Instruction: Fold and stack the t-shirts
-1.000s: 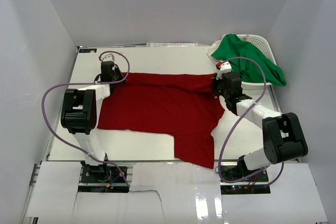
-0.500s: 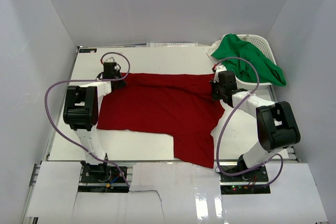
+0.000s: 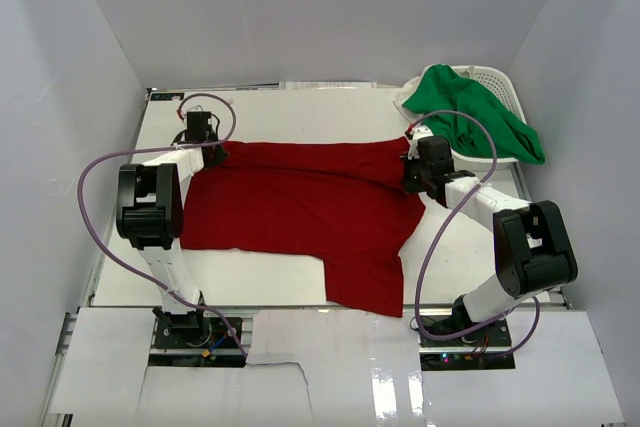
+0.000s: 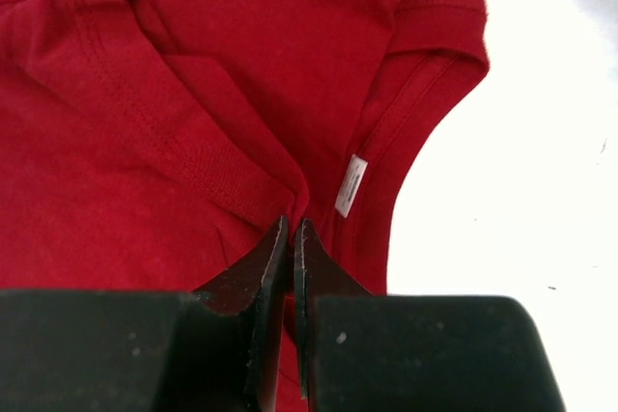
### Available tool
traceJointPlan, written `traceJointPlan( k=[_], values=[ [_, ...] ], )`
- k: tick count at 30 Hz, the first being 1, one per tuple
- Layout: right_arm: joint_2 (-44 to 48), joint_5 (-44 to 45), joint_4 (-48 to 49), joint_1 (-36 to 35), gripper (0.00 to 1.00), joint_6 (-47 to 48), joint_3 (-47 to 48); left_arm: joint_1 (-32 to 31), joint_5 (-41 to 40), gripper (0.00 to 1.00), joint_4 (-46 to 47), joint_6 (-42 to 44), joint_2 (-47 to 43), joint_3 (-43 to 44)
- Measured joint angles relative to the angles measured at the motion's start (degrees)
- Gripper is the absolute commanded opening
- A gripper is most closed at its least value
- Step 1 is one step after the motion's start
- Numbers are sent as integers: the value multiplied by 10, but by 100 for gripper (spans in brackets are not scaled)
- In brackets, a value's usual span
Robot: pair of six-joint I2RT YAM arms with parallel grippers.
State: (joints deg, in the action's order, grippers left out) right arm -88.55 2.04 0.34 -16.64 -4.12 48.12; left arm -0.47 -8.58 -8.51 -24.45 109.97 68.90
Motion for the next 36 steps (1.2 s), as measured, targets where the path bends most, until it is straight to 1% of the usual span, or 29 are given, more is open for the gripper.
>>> traceJointPlan(
  k=[12, 19, 21, 22, 23, 24, 25, 26, 27, 29, 31, 32, 34, 35, 36],
  values=[
    [1, -28, -20, -18, 8, 0, -10, 0, 8, 7, -24, 7, 3, 58],
    [1, -29, -33, -23, 8, 0, -11, 0, -13, 7, -48, 9, 3, 63],
    [1, -30, -39, -23, 8, 0, -11, 0, -19, 9, -54, 9, 3, 63],
    [1, -30, -41, -24, 13, 0, -11, 0, -21, 14, -57, 9, 3, 63],
    [1, -31, -44, -25, 20, 0, -11, 0, -23, 19, -61, 9, 3, 63],
    [0, -31, -47, -25, 38, -2, -10, 0, -24, 22, -65, 9, 4, 63],
    [0, -31, -50, -26, 41, -4, -10, 0, -25, 25, -67, 9, 4, 63],
    [0, -30, -54, -26, 46, -2, -10, 0, -26, 35, -69, 10, 4, 62],
    [0, -30, -58, -26, 56, -1, -10, 0, -28, 41, -69, 10, 4, 60],
    [0, -28, -64, -26, 60, -2, -10, 0, -33, 48, -66, 10, 4, 52],
    [0, -26, -71, -26, 61, -1, -7, 0, -35, 52, -61, 9, 4, 39],
    [0, -22, -74, -26, 64, -2, -5, 0, -35, 59, -60, 9, 4, 34],
    [0, -11, -81, -26, 67, 0, 4, 3, -35, 59, -62, 11, 4, 30],
    [0, -4, -84, -26, 70, 0, 11, 6, -35, 59, -61, 10, 4, 30],
    [0, 1, -90, -26, 71, 0, 20, 10, -36, 61, -61, 11, 3, 31]
  ],
)
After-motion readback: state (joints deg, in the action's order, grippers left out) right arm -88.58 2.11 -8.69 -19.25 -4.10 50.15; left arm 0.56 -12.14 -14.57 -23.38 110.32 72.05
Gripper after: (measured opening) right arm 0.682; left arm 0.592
